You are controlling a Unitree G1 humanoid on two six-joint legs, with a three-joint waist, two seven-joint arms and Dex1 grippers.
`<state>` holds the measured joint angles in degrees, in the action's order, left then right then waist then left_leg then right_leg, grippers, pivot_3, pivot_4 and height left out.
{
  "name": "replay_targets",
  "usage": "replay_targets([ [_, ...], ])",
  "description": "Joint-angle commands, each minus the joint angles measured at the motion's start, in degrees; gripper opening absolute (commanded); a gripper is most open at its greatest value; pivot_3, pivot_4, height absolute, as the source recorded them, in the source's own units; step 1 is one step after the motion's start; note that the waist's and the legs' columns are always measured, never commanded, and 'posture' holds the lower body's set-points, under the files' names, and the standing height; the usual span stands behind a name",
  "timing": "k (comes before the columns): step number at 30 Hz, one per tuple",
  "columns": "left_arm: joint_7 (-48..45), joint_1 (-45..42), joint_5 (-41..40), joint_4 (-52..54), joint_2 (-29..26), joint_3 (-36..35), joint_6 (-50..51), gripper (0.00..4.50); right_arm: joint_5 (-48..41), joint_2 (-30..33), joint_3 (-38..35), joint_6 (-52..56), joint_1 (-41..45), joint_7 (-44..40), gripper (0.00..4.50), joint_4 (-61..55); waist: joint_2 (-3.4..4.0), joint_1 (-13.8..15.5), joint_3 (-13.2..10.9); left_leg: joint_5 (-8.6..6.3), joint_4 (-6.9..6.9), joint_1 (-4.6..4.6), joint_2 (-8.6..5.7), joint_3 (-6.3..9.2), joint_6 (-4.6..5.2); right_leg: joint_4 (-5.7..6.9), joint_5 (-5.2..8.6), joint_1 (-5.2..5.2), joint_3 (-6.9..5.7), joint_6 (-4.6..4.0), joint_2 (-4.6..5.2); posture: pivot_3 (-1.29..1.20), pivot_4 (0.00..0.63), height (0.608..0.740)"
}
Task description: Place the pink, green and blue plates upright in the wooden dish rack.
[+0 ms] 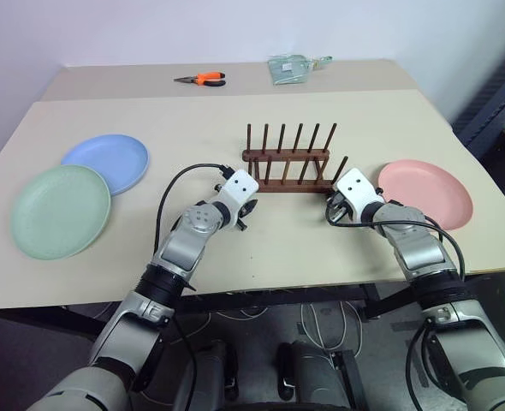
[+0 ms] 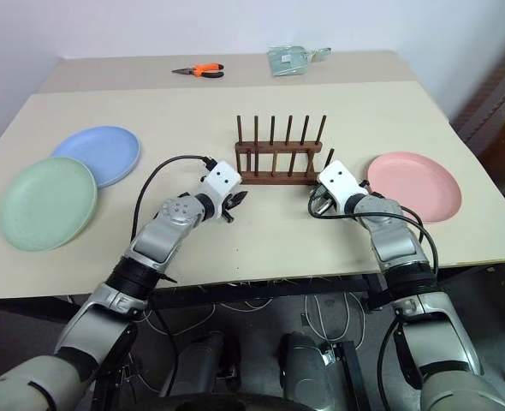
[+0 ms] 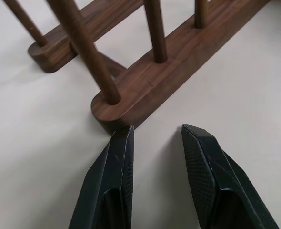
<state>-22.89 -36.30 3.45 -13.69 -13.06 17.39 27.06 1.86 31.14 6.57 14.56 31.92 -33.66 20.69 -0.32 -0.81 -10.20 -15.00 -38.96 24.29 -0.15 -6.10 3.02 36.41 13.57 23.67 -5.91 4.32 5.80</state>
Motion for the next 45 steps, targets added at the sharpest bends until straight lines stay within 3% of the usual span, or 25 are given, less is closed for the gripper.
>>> replay_targets([
  [1, -3.68, 4.36, -0.61, 5.58, -2.06, 0.12, 0.95, 1.58, -2.81, 5.99, -4.84, 1.69, -3.02, -4.43, 1.39, -10.26, 0.03, 0.08, -0.01, 0.00, 0.03, 0.02, 0.00, 0.00, 0.00, -0.02, 0.00, 0.02, 0.00, 0.00, 0.02, 0.00, 0.150, 0.740],
  [6, -15.95, 13.61, -10.25, 24.02, -6.81, -1.85, -3.88, 1.58, -4.35, 16.68, -13.01, 9.52, -12.59, -7.11, 3.92, -23.07, 0.10, 0.44, -0.05, -0.08, 0.19, 0.15, -0.04, 0.02, -0.01, -0.24, 0.03, 0.09, -0.05, 0.04, 0.13, 0.00, 0.150, 0.740],
  [9, -18.06, 15.78, -14.81, 27.27, -7.40, -4.01, -0.13, 1.58, -5.53, 18.56, -15.28, 12.83, -16.89, -8.02, 3.92, -25.35, 0.10, 0.36, -0.05, -0.10, 0.12, 0.10, -0.03, 0.12, -0.04, -0.26, 0.03, 0.01, -0.11, 0.02, 0.18, 0.00, 0.150, 0.740],
  [14, -20.92, 16.38, -20.16, 30.91, -7.99, -5.69, 2.37, 1.58, -1.79, 16.90, -13.59, 12.81, -16.03, -2.61, 3.92, -15.54, 0.22, 0.10, -0.02, -0.10, 0.09, 0.06, -0.03, 0.12, -0.03, -0.24, 0.03, -0.03, -0.11, 0.01, 0.19, 0.00, 0.150, 0.740],
  [17, -20.77, 15.63, -20.15, 31.27, -8.34, -5.49, 2.60, 1.58, -1.90, 15.42, -13.42, 13.01, -14.01, -1.25, 3.10, -10.74, 0.26, 0.19, -0.03, -0.09, 0.09, 0.08, -0.04, 0.10, -0.01, -0.24, 0.03, -0.02, -0.12, 0.01, 0.15, 0.00, 0.150, 0.740],
  [23, -19.64, 15.97, -19.86, 32.12, -8.87, -5.78, 3.08, 1.58, -1.42, 15.35, -11.90, 9.51, -10.97, -1.48, 0.10, -6.69, 0.26, 0.41, -0.03, -0.11, 0.07, 0.11, -0.06, 0.09, 0.04, -0.25, 0.03, -0.04, -0.13, 0.04, 0.10, 0.00, 0.150, 0.740],
  [26, -18.48, 16.45, -19.60, 32.48, -9.35, -6.30, 3.31, 1.58, -0.71, 16.28, -11.72, 3.42, -10.18, -1.89, 0.03, -9.25, 0.26, 0.35, -0.04, -0.11, 0.06, 0.11, -0.06, 0.09, 0.05, -0.25, 0.04, -0.05, -0.13, 0.05, 0.09, 0.00, 0.150, 0.740],
  [29, -16.75, 16.79, -18.32, 31.01, -10.86, -7.14, 4.66, 1.58, -6.87, 14.04, -16.47, 0.36, -3.79, -1.94, 0.03, -16.02, 0.47, 0.00, -0.17, -0.11, 0.06, 0.11, -0.06, 0.08, 0.05, -0.24, 0.04, -0.03, -0.13, 0.07, 0.08, 0.00, 0.150, 0.740],
  [32, -16.95, 18.07, -17.37, 30.51, -12.45, -6.98, 2.85, 1.58, -26.97, 8.06, -25.81, 16.00, 7.18, -0.84, 0.03, -22.04, 0.65, -0.65, -0.26, -0.07, 0.07, 0.10, -0.02, -0.01, 0.00, -0.12, 0.04, 0.10, 0.01, 0.07, 0.03, 0.00, 0.150, 0.740],
  [37, -17.12, 17.85, -17.93, 30.05, -12.55, -7.44, 2.47, 1.58, -56.15, 0.82, -36.98, 37.97, 21.28, 6.14, 0.03, -23.02, 0.58, 1.42, -0.23, -0.07, 0.11, 0.21, 0.03, 0.20, -0.04, -0.19, 0.05, 0.10, -0.20, 0.01, 0.05, 0.00, 0.150, 0.740],
  [40, -16.90, 17.17, -17.66, 29.36, -12.19, -7.25, 2.12, 1.58, -61.30, -0.56, -36.40, 44.06, 23.07, 8.77, 0.03, -21.08, 0.55, 1.59, -0.21, -0.22, 0.07, 0.21, -0.10, 0.24, 0.15, -0.33, 0.04, -0.03, -0.24, 0.01, 0.26, 0.00, 0.150, 0.740],
  [45, -16.45, 17.28, -17.67, 29.51, -11.82, -7.60, 2.00, 1.58, -60.25, -0.48, -34.40, 45.30, 22.08, 10.52, 0.03, -17.30, 0.59, 1.32, -0.23, -0.39, 0.08, 0.30, -0.41, 0.06, 0.46, -0.31, 0.03, 0.08, -0.23, 0.03, 0.64, 0.00, 0.150, 0.740],
])
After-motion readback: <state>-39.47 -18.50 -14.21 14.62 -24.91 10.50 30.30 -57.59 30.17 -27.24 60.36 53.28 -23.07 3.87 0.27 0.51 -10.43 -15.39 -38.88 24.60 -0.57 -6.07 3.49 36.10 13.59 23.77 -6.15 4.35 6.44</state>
